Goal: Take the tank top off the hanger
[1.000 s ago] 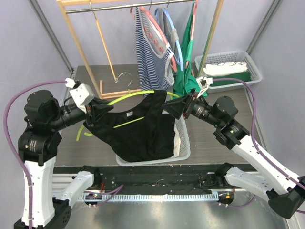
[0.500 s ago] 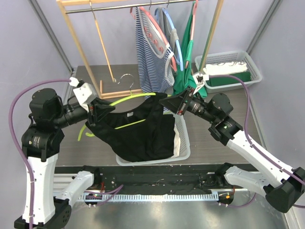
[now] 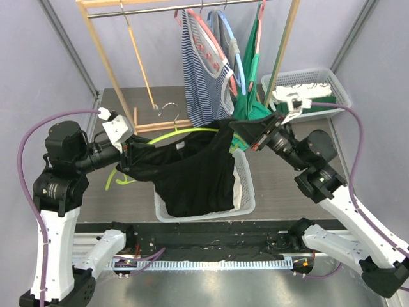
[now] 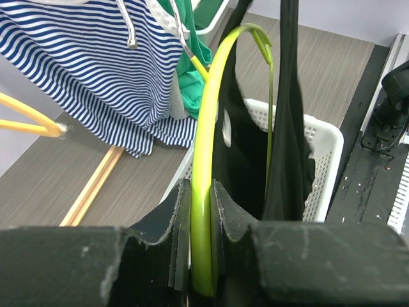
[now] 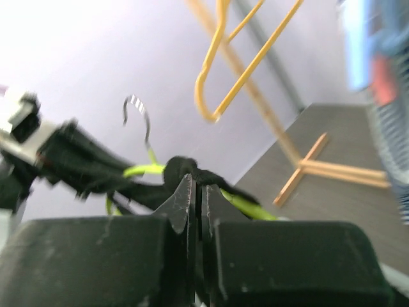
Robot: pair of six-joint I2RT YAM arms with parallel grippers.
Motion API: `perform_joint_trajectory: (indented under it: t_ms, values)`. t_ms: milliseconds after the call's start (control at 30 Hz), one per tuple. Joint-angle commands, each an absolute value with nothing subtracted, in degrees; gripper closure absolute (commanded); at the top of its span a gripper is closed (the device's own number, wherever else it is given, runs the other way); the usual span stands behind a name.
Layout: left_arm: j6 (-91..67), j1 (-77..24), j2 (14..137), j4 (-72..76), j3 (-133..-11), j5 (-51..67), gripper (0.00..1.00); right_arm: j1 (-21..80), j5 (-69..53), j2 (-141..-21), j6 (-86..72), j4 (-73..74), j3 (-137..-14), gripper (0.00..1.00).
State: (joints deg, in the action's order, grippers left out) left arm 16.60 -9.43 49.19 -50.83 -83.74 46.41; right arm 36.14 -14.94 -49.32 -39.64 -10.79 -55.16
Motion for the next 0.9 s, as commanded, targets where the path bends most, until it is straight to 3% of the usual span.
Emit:
perform_joint_trajectory:
  t_ms: [0,333,600,867]
  values:
    - [16.79,-9.67,47.9,-48.16,-85.43,45.88,1.0,35.42,6.83,-47.2,-35.42,-4.94,-59.77,0.99]
    - [17.76,-9.58,47.2,-52.03,-95.97,46.23,1.0,34.45,26.62,-45.0,-34.28,4.91,-56.34,0.99]
    - [13.36,-9.67,46.06,-49.48,-97.91,47.9,1.0,33.66,26.38,-43.95,-34.19,9.14,-53.35,0.99]
    - [16.7,-9.67,46.75,-45.09,-93.78,44.04,1.0,33.66,23.82,-35.61,-34.45,14.05,-48.78,0.99]
